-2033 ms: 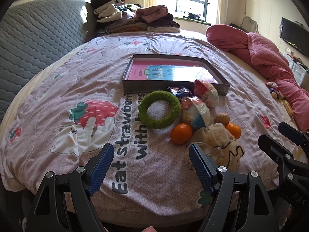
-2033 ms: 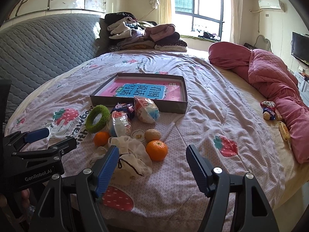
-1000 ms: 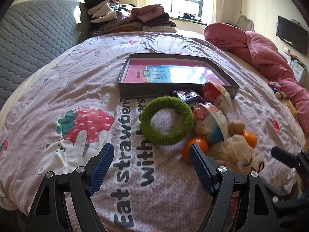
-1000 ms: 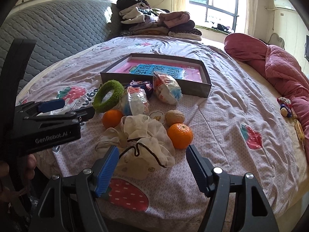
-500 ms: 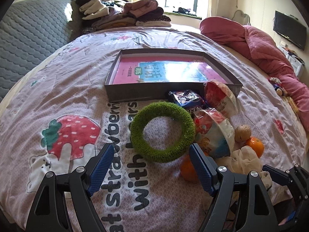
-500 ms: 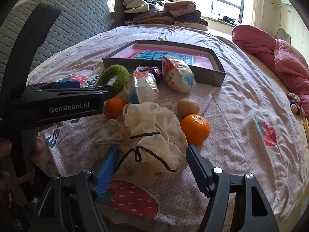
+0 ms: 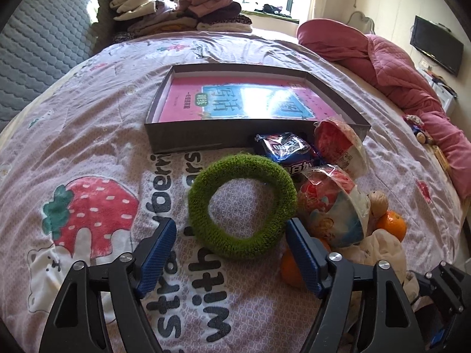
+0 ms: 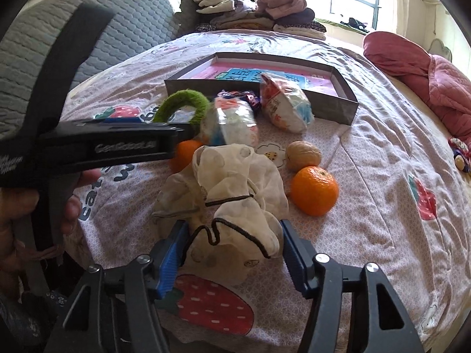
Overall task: Organize objects
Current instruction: 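Close the right gripper on the mesh bag while the left grasps the green ring, then carry the bag and ring into the tray and open both grippers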
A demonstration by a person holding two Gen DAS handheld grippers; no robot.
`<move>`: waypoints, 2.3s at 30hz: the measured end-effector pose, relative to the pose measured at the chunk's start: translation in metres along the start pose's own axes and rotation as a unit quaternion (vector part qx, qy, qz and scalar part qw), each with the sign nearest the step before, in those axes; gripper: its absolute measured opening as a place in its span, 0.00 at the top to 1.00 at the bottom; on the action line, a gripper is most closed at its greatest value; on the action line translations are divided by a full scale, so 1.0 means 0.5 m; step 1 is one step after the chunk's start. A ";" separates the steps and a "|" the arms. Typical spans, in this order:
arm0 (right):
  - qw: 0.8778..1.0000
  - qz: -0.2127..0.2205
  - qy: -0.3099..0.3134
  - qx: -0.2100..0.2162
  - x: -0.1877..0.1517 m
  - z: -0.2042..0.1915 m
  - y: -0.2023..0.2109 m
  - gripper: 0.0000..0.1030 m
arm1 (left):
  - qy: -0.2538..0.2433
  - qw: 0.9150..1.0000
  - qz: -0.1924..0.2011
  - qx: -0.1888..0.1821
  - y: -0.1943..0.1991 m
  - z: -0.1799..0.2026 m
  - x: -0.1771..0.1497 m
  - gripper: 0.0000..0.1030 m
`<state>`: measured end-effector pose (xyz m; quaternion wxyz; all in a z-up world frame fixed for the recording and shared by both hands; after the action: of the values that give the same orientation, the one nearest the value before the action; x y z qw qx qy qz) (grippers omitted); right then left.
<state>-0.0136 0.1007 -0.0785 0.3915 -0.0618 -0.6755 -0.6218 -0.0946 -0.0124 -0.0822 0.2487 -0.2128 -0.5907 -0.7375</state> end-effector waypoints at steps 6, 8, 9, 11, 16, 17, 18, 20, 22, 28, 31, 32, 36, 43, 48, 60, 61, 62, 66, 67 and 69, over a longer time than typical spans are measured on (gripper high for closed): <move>1.000 0.003 -0.005 0.020 0.000 -0.003 -0.006 0.64 | 0.002 1.000 -0.019 -0.019 -0.034 0.002 0.003 0.47; 0.999 0.007 -0.013 0.032 0.001 -0.001 -0.005 0.73 | 0.008 0.999 -0.021 -0.031 -0.039 -0.001 0.005 0.56; 0.999 0.010 -0.017 0.039 0.002 0.000 -0.004 0.78 | 0.016 0.999 -0.021 -0.040 -0.039 -0.005 0.007 0.69; 0.999 0.016 -0.020 0.044 0.004 0.002 -0.001 0.81 | 0.030 0.997 -0.020 -0.063 -0.036 -0.012 0.009 0.87; 0.998 0.025 -0.026 0.051 0.008 0.005 0.007 0.83 | 0.030 0.997 -0.017 -0.075 -0.024 -0.004 0.003 0.88; 0.998 0.026 -0.026 0.051 0.009 0.005 0.008 0.83 | 0.034 0.996 -0.016 -0.079 -0.021 -0.004 0.003 0.88; 0.998 0.028 -0.026 0.051 0.010 0.007 0.009 0.83 | 0.035 0.996 -0.014 -0.080 -0.017 -0.005 0.002 0.88; 0.998 0.031 -0.026 0.052 0.012 0.008 0.013 0.83 | 0.034 0.997 -0.008 -0.074 -0.008 -0.006 0.003 0.88; 0.998 0.036 -0.027 0.053 0.013 0.009 0.018 0.83 | 0.039 0.996 -0.004 -0.075 0.002 -0.009 0.003 0.88; 0.997 0.045 -0.027 0.054 0.015 0.006 0.031 0.83 | 0.039 0.997 0.009 -0.068 0.026 -0.012 0.007 0.88; 0.997 0.053 -0.028 0.053 0.016 0.007 0.041 0.83 | 0.037 0.997 0.014 -0.064 0.037 -0.011 0.006 0.88; 0.997 0.056 -0.029 0.053 0.016 0.008 0.045 0.83 | 0.036 0.997 0.017 -0.061 0.041 -0.012 0.006 0.88; 0.996 0.069 -0.033 0.048 0.023 0.012 0.062 0.84 | 0.034 0.998 0.024 -0.056 0.059 -0.011 0.008 0.88; 0.995 0.089 -0.037 0.039 0.036 0.023 0.091 0.84 | 0.032 0.998 0.035 -0.047 0.090 -0.006 0.015 0.88; 0.994 0.099 -0.042 0.032 0.051 0.036 0.103 0.84 | 0.028 0.998 0.043 -0.038 0.110 -0.001 0.024 0.88; 0.992 0.117 -0.040 0.015 0.101 0.069 0.115 0.84 | 0.031 0.998 0.050 -0.031 0.126 0.005 0.053 0.88; 0.992 0.117 -0.040 0.014 0.106 0.072 0.114 0.84 | 0.032 0.998 0.050 -0.030 0.126 0.005 0.057 0.88; 0.992 0.117 -0.039 0.013 0.111 0.074 0.112 0.84 | 0.032 0.998 0.051 -0.029 0.126 0.005 0.059 0.88; 0.992 0.122 -0.038 0.012 0.131 0.086 0.105 0.84 | 0.034 0.998 0.054 -0.027 0.122 0.006 0.074 0.88; 0.992 0.123 -0.039 0.011 0.135 0.089 0.103 0.84 | 0.034 0.998 0.054 -0.026 0.120 0.007 0.077 0.88; 0.991 0.125 -0.038 0.009 0.147 0.099 0.098 0.84 | 0.034 0.998 0.054 -0.025 0.114 0.007 0.084 0.88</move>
<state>-0.0582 0.1258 0.0088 0.4407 -0.1663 -0.6826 -0.5588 -0.0924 -0.0238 -0.0124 0.3030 -0.2251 -0.5510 -0.7443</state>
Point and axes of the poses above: each gripper's, at about its wrist camera, not at the fingertips, and y roughly against the way its jaws point, z to its right, x to its top, the point moved 3 cm from there along -y, roughly the way its jaws point, and after that the axes turned 10 degrees about y, right-handed, at the moved point
